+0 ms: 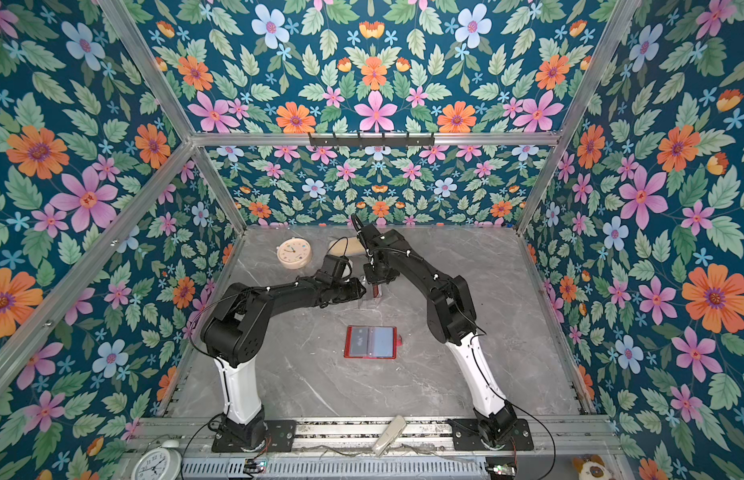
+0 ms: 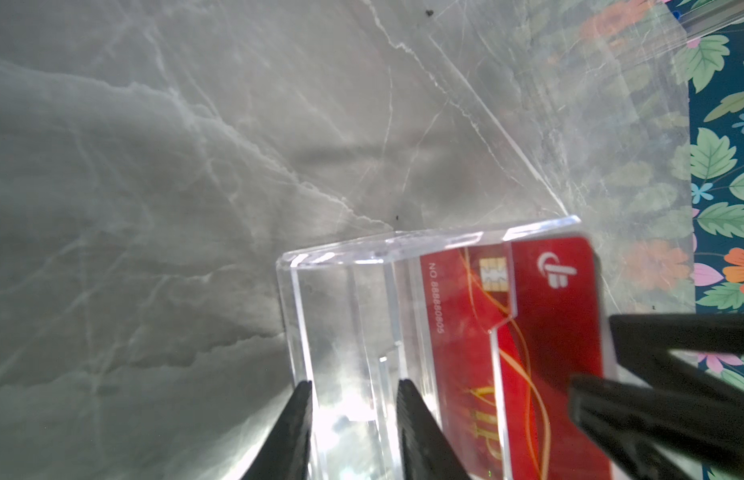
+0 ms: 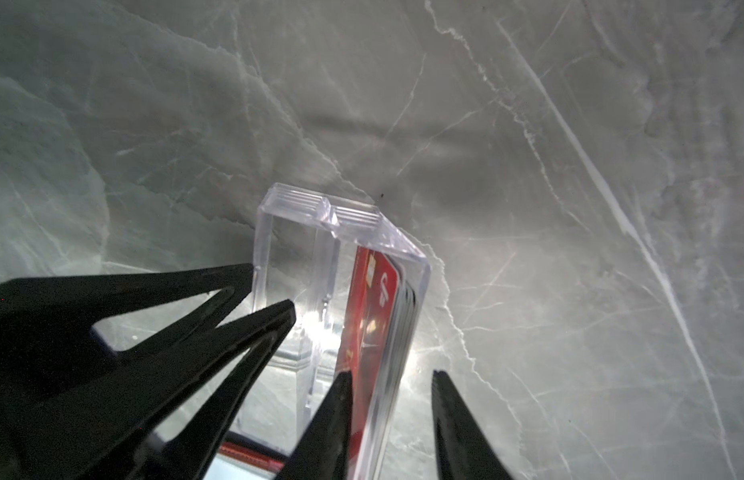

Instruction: Put the credit cards into the card holder

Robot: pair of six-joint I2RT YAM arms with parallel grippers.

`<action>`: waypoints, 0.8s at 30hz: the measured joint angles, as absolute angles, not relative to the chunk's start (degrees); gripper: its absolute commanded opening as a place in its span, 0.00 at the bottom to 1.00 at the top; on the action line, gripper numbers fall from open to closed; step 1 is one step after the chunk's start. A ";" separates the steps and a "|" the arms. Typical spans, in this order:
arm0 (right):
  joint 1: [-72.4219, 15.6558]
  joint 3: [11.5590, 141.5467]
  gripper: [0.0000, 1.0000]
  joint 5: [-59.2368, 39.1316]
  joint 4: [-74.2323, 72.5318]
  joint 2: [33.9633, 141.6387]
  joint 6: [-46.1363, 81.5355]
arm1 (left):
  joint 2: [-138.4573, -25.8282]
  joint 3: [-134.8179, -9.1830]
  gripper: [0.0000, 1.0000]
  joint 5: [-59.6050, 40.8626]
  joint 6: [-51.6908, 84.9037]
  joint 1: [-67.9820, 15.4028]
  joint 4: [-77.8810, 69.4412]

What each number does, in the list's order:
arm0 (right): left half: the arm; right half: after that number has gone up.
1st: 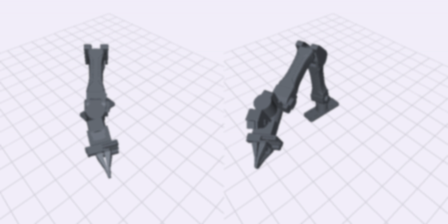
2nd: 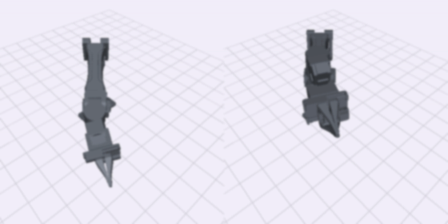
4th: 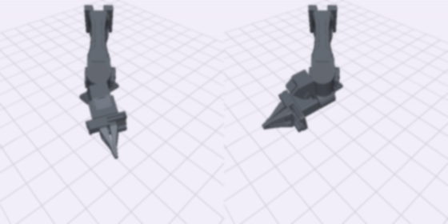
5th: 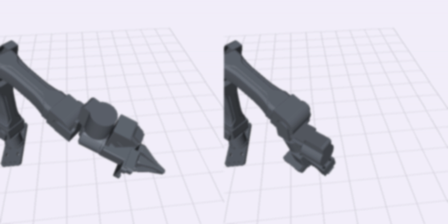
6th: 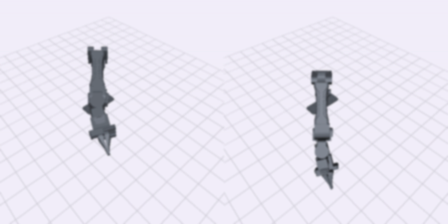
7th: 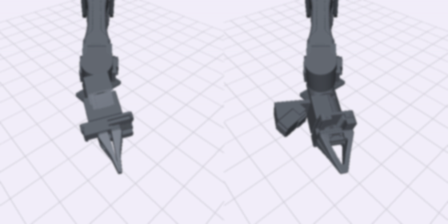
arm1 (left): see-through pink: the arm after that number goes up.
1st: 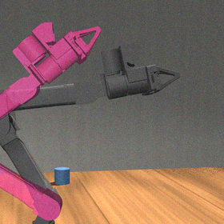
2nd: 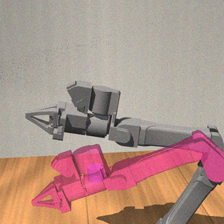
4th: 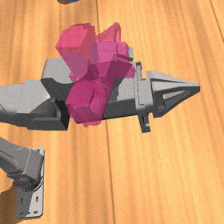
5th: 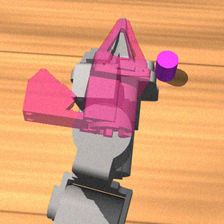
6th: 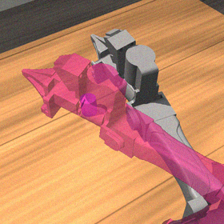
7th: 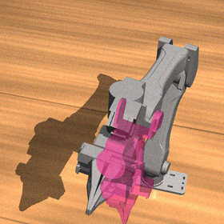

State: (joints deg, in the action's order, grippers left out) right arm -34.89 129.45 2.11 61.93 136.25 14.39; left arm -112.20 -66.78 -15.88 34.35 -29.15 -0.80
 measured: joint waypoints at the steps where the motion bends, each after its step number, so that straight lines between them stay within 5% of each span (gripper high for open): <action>1: -34.92 129.62 0.37 2.07 61.91 136.38 14.39 | -112.20 -66.78 0.35 -15.86 34.35 -29.15 -0.80; 8: -34.94 130.67 0.42 1.74 62.35 138.50 14.39 | -112.20 -66.78 0.35 -15.88 34.33 -29.15 -0.80; 24: -35.09 133.45 0.34 4.51 64.55 139.74 14.46 | -112.20 -66.67 0.35 -15.84 34.35 -29.15 -1.02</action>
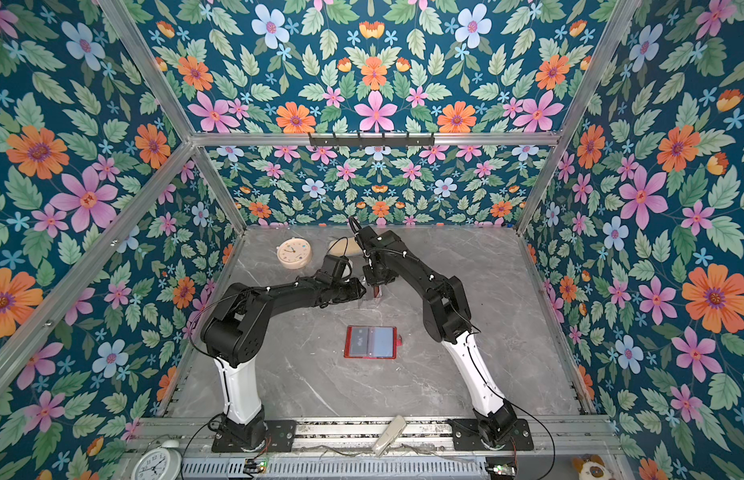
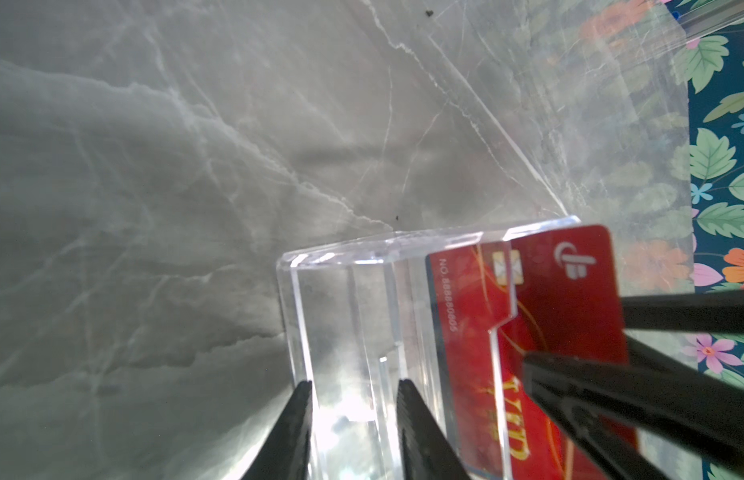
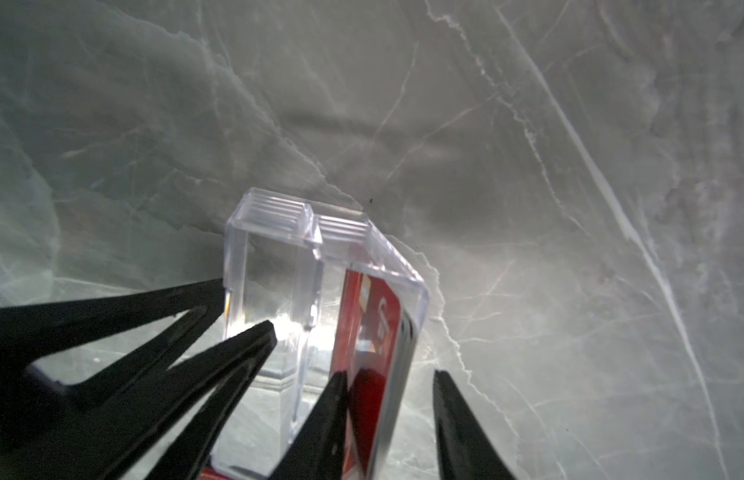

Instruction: Put the credit cards into the card holder

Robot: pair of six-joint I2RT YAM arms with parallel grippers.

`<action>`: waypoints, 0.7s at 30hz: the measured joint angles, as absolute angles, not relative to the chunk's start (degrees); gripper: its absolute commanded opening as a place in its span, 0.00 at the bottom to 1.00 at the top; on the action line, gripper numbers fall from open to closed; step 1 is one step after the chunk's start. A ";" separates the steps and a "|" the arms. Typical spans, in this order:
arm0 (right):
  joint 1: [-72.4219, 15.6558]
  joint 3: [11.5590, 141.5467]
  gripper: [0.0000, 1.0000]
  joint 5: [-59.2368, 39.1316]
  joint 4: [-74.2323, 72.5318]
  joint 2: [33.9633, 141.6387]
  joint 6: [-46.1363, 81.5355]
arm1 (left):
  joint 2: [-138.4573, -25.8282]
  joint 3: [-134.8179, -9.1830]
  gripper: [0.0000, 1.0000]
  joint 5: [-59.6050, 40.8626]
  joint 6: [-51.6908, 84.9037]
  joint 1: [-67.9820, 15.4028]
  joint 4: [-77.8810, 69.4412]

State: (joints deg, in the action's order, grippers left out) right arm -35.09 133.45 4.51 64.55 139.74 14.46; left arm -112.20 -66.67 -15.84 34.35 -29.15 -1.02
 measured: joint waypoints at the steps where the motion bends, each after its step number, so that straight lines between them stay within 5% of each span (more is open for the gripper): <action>1: -35.14 133.47 0.33 4.51 64.58 139.74 14.44 | -112.20 -66.67 0.35 -15.84 34.35 -29.15 -1.04; 21: -35.81 136.05 0.27 6.20 67.07 139.65 14.20 | -112.22 -66.67 0.35 -15.84 34.50 -29.15 -1.06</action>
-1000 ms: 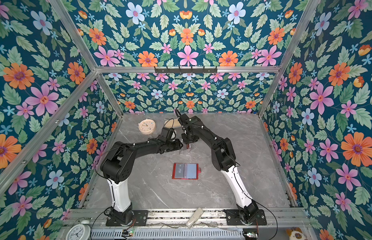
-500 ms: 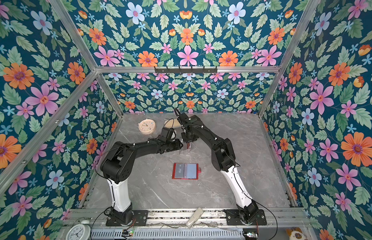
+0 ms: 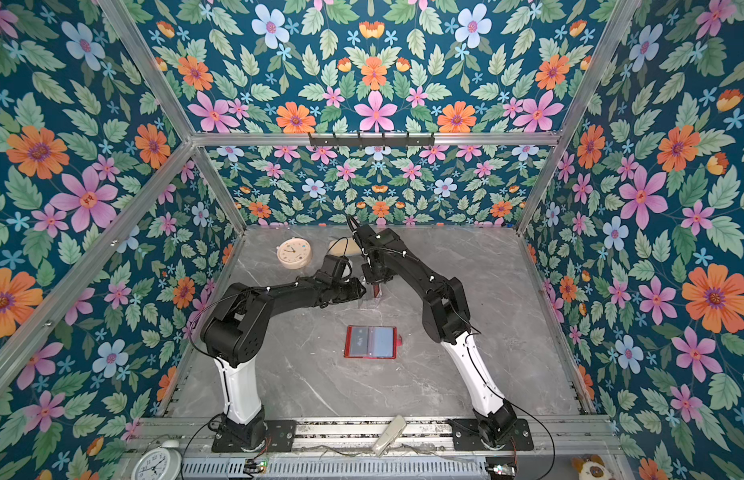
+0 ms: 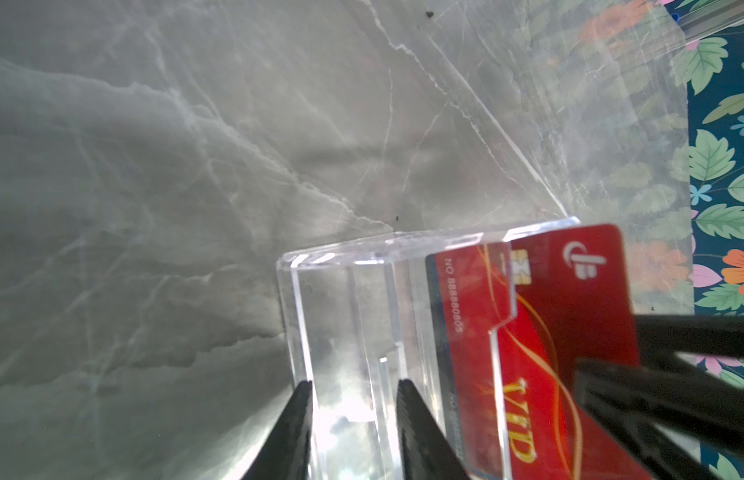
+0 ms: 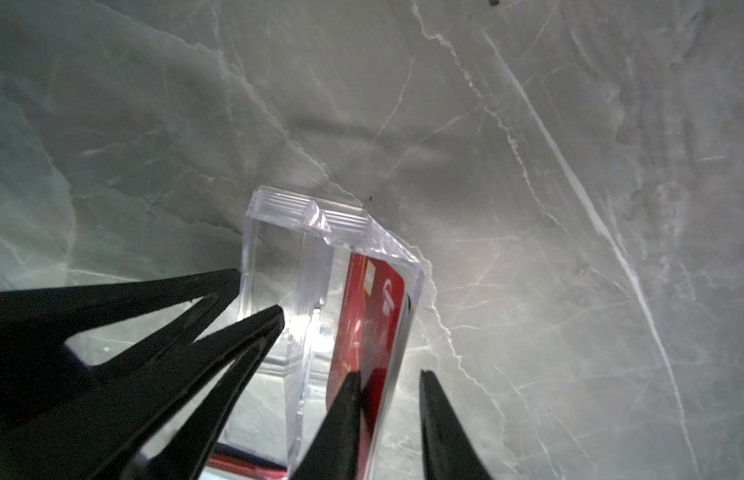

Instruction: Put the credit cards into the card holder

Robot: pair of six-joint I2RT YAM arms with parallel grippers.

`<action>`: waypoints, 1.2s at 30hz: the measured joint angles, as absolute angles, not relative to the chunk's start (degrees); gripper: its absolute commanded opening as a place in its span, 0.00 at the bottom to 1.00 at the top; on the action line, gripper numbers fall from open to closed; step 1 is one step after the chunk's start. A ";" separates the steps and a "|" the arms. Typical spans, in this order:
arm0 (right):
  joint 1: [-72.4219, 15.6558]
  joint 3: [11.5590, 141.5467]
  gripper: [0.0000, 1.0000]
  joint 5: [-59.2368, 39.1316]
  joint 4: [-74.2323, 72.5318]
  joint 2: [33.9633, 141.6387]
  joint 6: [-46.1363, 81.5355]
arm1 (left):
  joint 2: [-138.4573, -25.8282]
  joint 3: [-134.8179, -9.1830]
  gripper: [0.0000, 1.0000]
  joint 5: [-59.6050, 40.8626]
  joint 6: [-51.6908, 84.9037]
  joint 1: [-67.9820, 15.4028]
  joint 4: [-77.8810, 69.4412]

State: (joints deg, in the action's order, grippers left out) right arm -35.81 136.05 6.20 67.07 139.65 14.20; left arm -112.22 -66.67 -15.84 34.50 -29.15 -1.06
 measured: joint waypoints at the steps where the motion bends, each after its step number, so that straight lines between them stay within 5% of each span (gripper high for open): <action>1: -35.81 136.07 0.27 6.24 67.11 139.65 14.20 | -112.22 -66.67 0.35 -15.84 34.50 -29.15 -1.06; 12: -35.88 135.87 0.28 4.62 66.94 141.03 14.41 | -112.22 -66.52 0.35 -15.84 34.52 -29.15 -1.32; 22: -35.83 134.10 0.44 3.09 66.39 140.11 14.74 | -112.22 -66.52 0.35 -15.84 34.52 -29.15 -1.34; 36: -35.81 132.51 0.39 3.36 64.18 140.11 16.38 | -112.22 -65.87 0.35 -15.86 34.57 -29.12 -2.46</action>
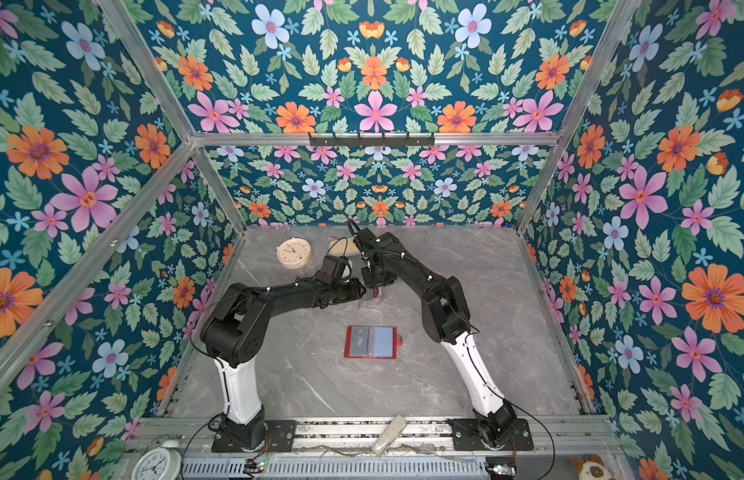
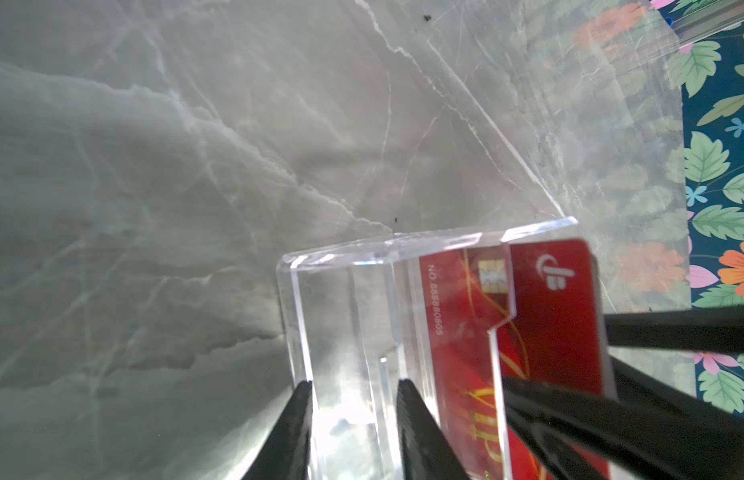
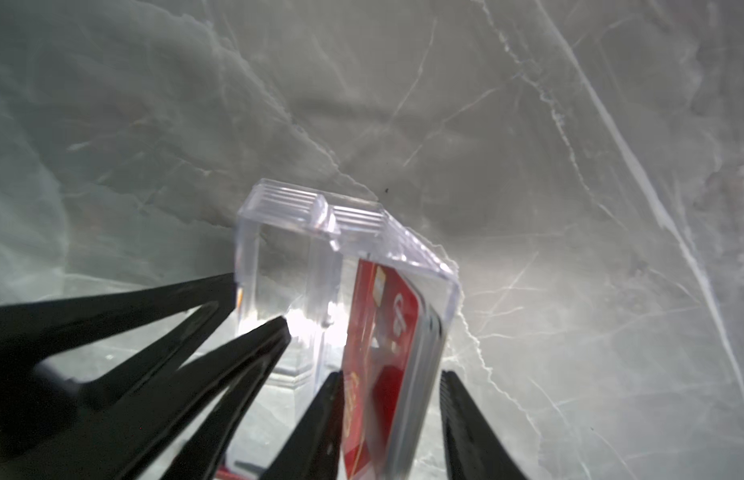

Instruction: Put the credit cards into the card holder

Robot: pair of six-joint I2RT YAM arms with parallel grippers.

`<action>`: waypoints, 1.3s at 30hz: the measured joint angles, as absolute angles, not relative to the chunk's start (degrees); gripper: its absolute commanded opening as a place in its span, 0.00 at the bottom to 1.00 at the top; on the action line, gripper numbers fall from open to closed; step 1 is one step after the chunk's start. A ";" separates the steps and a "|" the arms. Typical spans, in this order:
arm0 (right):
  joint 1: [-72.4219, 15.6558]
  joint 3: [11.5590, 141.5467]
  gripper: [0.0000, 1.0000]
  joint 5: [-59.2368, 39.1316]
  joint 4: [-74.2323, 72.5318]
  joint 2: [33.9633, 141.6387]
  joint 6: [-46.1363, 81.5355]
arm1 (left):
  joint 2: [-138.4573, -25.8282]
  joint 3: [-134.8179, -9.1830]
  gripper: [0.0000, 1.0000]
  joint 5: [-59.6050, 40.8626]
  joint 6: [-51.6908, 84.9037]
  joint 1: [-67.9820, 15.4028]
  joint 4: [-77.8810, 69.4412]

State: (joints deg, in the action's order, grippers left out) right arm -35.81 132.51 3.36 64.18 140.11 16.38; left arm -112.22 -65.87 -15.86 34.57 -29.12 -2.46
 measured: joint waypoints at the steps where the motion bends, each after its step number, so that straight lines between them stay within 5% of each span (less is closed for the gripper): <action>1: -35.77 132.51 0.39 3.62 64.20 140.22 16.40 | -112.22 -65.80 0.35 -15.86 34.57 -29.12 -2.68; 14: -35.66 134.87 0.37 6.07 65.69 140.62 16.60 | -112.22 -65.30 0.34 -15.70 35.57 -29.12 -3.84; 39: -36.05 138.26 0.16 6.83 68.20 140.62 15.92 | -112.22 -65.36 0.34 -15.62 35.57 -29.15 -3.86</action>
State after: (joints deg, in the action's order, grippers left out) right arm -36.05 138.26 6.83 68.20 140.62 15.92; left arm -112.22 -65.36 -15.62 35.57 -29.15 -3.86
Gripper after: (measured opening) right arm 0.162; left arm 0.342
